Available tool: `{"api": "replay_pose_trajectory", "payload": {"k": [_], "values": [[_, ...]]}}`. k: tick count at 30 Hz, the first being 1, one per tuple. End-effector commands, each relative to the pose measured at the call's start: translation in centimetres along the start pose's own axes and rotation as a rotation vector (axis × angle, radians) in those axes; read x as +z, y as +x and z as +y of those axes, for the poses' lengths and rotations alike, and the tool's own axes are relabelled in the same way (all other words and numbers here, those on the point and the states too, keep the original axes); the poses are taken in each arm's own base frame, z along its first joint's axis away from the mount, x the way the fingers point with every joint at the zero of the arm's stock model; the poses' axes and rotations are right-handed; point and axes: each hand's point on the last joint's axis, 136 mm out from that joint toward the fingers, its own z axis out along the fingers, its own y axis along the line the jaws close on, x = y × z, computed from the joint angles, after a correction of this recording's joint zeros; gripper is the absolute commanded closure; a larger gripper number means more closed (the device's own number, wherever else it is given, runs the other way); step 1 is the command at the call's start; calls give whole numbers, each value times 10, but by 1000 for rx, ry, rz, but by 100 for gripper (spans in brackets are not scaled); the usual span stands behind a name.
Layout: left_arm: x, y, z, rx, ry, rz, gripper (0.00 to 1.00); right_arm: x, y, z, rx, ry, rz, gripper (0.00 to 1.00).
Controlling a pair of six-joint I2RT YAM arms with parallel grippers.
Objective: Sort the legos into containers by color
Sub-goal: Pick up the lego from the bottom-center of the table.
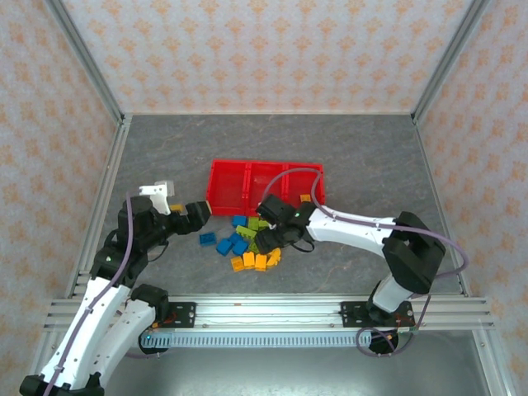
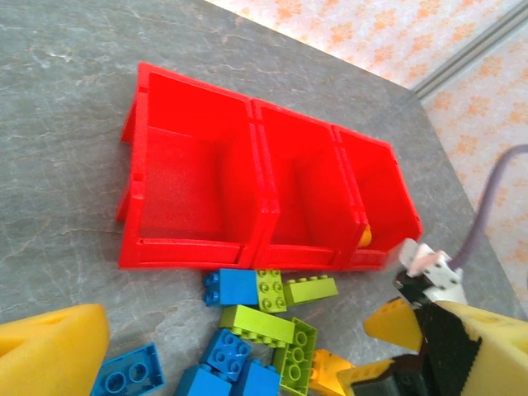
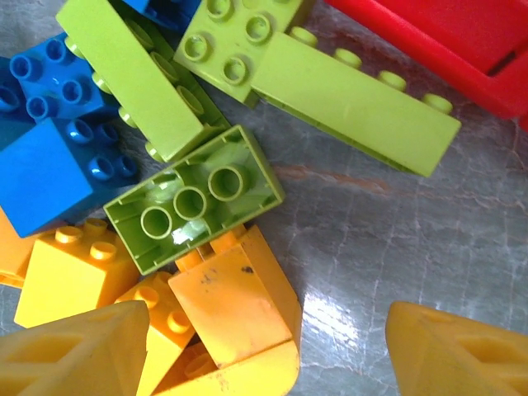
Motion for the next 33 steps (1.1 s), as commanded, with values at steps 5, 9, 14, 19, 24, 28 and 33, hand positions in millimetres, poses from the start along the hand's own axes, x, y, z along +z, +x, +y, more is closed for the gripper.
{"api": "replay_pose_trajectory", "payload": {"k": [5,9,14,19,24,28,33], "values": [[-5,-2,-19,47,95,-25,1,12,8,8,-37,-9,59,25],[-10,-2,-24,66,109,-27,1,20,14,3,-30,23,87,25],[-26,-10,-33,89,152,-100,1,24,15,6,-1,16,96,25],[-33,-13,-37,100,172,-129,1,29,18,-4,41,68,95,29],[-31,-12,-36,101,166,-122,1,32,18,-17,84,142,85,36],[-32,-12,-35,100,163,-124,1,23,15,-31,132,194,52,43],[-33,-13,-35,103,161,-129,1,9,10,-58,228,227,-24,51]]}}
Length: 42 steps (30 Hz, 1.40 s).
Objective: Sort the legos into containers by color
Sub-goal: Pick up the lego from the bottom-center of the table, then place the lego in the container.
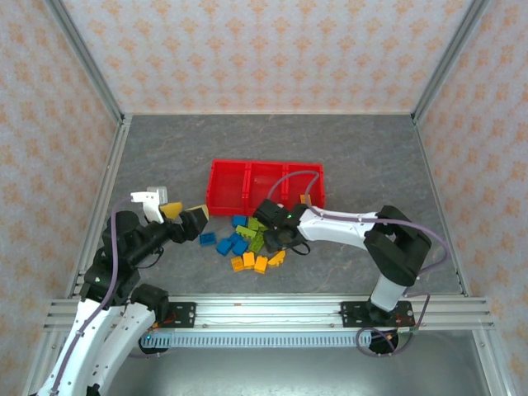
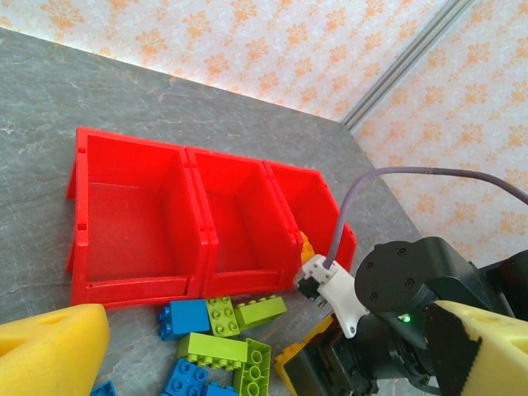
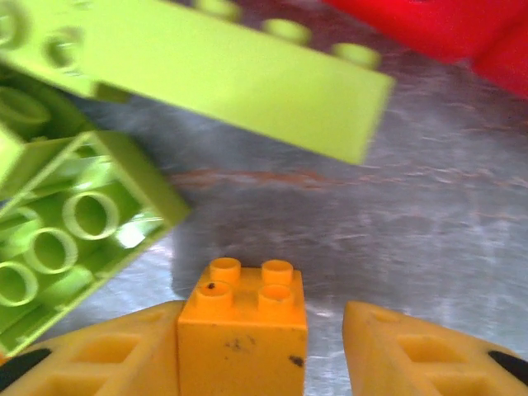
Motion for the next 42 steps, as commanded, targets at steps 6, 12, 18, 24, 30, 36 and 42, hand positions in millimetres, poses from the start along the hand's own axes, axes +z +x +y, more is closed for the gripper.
{"api": "replay_pose_trajectory", "payload": {"k": [6,12,18,24,30,36,42], "values": [[4,1,-1,20,13,8,1,-15,-5,-34,113,49,-75,52],[5,4,-4,25,28,27,1,3,7,-35,123,52,-27,46],[11,8,0,13,10,54,1,6,6,-35,139,58,-33,52],[19,17,1,8,5,107,1,3,0,-34,157,59,-51,66],[25,24,5,3,-33,142,1,-42,-26,-30,178,22,-158,73],[34,42,1,17,-57,217,1,-111,-66,-46,228,25,-356,74],[37,49,0,34,-68,251,1,-116,-112,-84,266,38,-413,77]]}}
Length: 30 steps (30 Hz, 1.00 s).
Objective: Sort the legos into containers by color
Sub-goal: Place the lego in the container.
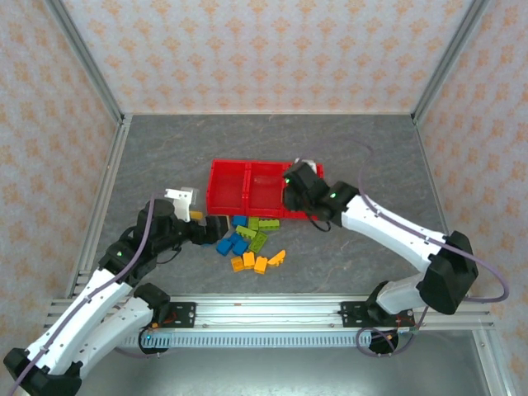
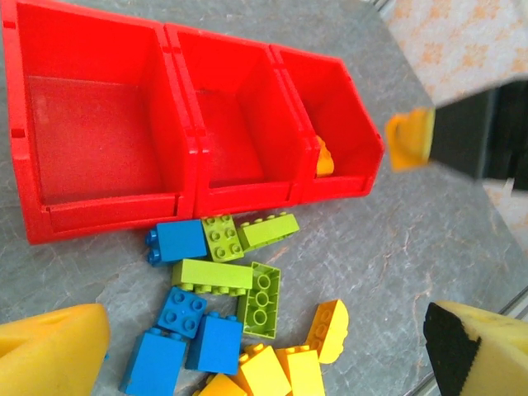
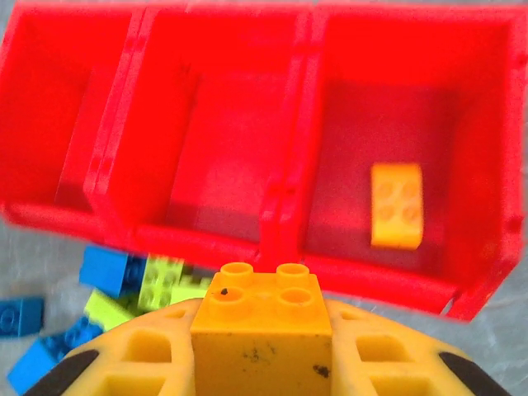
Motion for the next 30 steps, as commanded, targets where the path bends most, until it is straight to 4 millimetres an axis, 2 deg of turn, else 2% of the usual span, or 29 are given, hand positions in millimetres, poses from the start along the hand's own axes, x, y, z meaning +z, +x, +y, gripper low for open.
{"api": "replay_pose_trajectory", "payload": {"k": [1,4,11,13,17,20,24,27,30], "values": [[-6,-7,1,-2,-30,-23,1,22,-16,-27,-27,82,5,77],[-7,-8,0,-1,-25,-31,1,42,-27,-37,-40,121,28,78],[-9,-9,0,-3,-25,-41,1,85,-32,-54,-73,172,90,76],[-9,-8,0,-5,-25,-41,1,92,-33,-57,-77,187,99,70],[-9,-8,1,-6,-29,-39,1,98,-33,-56,-71,188,102,53],[-8,-8,2,-8,-35,-40,1,98,-34,-54,-60,177,103,43],[-8,-9,2,-9,-38,-41,1,93,-32,-53,-55,185,141,35],[-6,-7,3,-9,-43,-30,1,79,-32,-49,-21,173,133,31],[-4,-4,2,-11,-37,-14,1,54,-27,-39,63,123,99,27]]}}
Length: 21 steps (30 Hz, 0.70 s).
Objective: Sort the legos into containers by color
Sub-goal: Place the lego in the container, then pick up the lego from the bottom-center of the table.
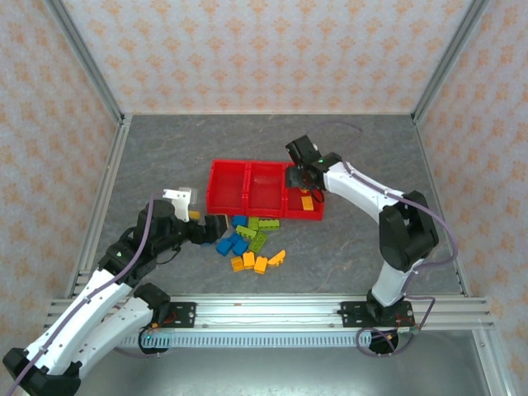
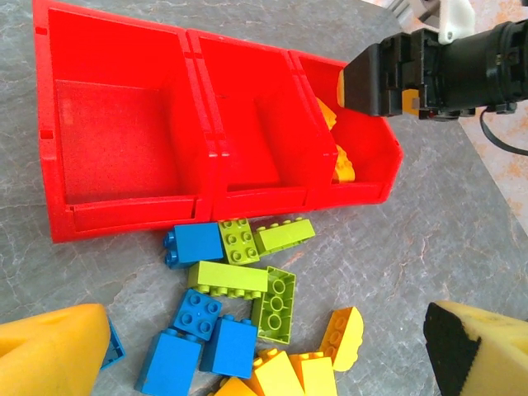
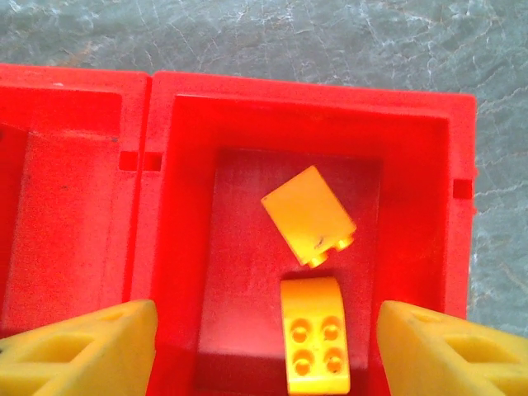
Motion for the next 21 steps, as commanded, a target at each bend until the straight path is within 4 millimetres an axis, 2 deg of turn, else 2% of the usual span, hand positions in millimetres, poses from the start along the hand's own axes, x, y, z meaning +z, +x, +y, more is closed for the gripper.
{"api": "replay_pose_trajectory", "payload": {"k": [1,4,6,12,14,16,21], "values": [[-2,-2,-3,-8,-4,1,1,-40,11,4,104,-40,-22,26],[-1,-2,-2,-9,-6,6,1,-61,30,10,185,-65,-21,24],[0,-1,-2,-8,-7,12,1,-70,50,17,207,-56,11,23],[4,3,-4,4,3,40,1,-87,119,43,313,-42,93,20],[2,2,-6,9,15,31,1,-92,133,49,374,-66,98,19],[-2,1,-10,15,40,15,1,-94,144,45,442,-57,81,18],[-9,-2,-21,33,105,-13,1,-84,184,39,565,-25,119,20]]}}
